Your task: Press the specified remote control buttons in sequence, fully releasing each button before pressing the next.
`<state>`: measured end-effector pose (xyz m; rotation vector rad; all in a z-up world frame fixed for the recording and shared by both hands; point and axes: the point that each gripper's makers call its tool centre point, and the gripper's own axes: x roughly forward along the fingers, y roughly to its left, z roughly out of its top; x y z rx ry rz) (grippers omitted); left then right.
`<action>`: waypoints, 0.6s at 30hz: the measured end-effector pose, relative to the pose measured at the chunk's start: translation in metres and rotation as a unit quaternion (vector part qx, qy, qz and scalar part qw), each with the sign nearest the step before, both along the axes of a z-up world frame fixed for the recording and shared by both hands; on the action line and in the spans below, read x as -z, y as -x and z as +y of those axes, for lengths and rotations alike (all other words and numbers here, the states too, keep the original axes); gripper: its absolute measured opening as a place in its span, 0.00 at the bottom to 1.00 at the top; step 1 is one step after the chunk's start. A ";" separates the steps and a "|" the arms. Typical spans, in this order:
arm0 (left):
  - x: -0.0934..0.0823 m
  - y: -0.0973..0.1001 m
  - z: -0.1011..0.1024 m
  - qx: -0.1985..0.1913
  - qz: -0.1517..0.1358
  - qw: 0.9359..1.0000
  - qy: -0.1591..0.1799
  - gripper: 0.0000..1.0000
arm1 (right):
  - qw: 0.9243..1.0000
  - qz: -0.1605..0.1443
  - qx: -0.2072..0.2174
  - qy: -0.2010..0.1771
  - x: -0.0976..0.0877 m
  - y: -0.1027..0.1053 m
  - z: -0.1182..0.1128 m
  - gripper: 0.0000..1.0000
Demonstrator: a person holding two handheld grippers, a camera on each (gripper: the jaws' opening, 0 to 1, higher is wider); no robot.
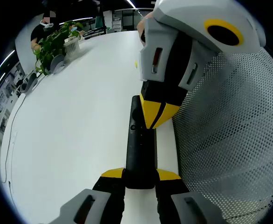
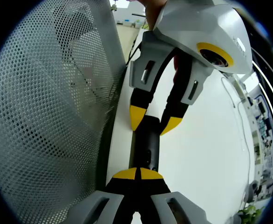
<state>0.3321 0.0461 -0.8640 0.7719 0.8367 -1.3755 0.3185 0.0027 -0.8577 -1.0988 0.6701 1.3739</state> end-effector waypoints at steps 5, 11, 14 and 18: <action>0.000 0.000 0.000 0.001 0.000 1.000 0.000 0.24 | 1.000 0.003 -0.023 -0.003 0.001 0.004 0.001 0.00; 0.000 0.000 0.000 0.000 0.001 1.000 0.002 0.25 | 0.998 0.040 0.023 -0.041 -0.002 0.004 0.003 0.00; 0.000 0.000 0.000 -0.002 0.002 1.000 0.003 0.25 | 0.995 0.053 0.061 -0.052 -0.005 -0.005 -0.001 0.00; 0.000 0.000 0.000 -0.003 0.003 1.000 0.005 0.25 | 0.994 0.053 0.077 -0.056 -0.006 -0.013 -0.001 0.00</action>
